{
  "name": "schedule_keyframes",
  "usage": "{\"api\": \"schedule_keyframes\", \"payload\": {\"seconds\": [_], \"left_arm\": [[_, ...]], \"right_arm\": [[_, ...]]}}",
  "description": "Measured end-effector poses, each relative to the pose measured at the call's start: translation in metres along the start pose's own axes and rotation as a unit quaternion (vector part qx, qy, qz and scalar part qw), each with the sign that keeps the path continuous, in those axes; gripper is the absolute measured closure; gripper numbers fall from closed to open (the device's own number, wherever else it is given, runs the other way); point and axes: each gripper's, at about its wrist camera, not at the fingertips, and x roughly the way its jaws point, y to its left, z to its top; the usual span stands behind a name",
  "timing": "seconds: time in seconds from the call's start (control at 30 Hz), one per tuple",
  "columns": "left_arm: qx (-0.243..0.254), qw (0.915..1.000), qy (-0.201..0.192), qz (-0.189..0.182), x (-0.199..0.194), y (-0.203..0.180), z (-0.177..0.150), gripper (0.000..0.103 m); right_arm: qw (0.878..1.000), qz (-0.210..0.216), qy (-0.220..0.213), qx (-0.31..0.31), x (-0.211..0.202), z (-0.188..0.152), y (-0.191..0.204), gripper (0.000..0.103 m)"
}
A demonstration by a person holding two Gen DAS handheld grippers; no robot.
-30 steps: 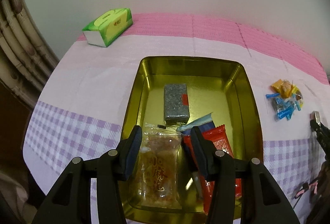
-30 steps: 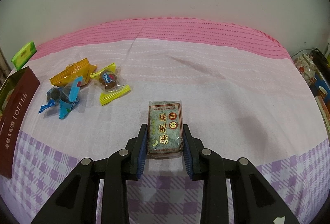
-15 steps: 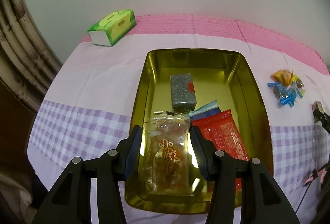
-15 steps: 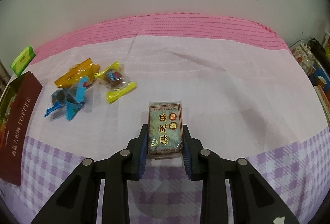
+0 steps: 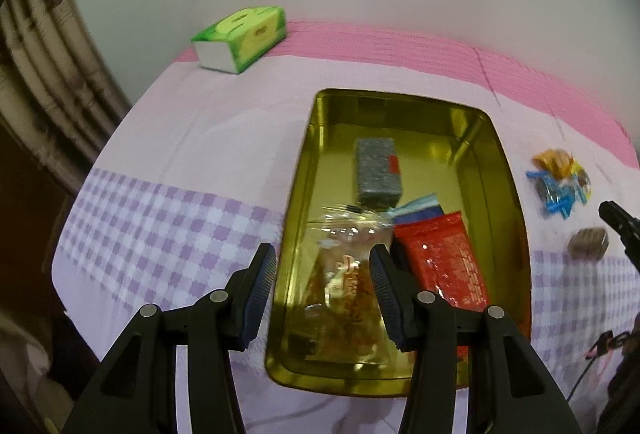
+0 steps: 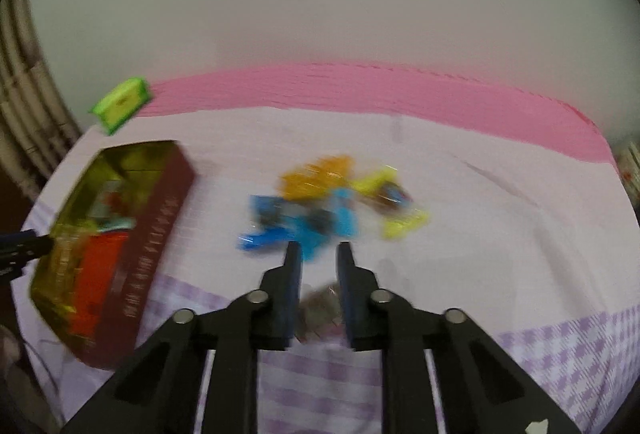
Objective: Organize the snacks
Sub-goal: 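Lift the left tool out of the gold tin while the right tool holds the cake pack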
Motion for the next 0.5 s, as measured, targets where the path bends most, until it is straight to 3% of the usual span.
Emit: {"api": "schedule_keyframes", "payload": {"seconds": [0.2,0.4,0.5], "left_arm": [[-0.004,0.9999,-0.010,0.006,-0.003,0.008,-0.001,0.053],[-0.008,0.9999,-0.006,0.002,-0.002,0.010,0.000,0.053],[-0.012,0.9999,-0.009,0.003,-0.001,0.012,0.001,0.053]], "right_arm": [[1.000,-0.008,0.016,-0.005,0.001,0.000,0.015,0.088],[0.998,-0.031,0.049,0.019,0.005,-0.023,-0.012,0.084],[0.997,-0.033,0.062,0.033,0.005,-0.034,-0.022,0.077]]}}
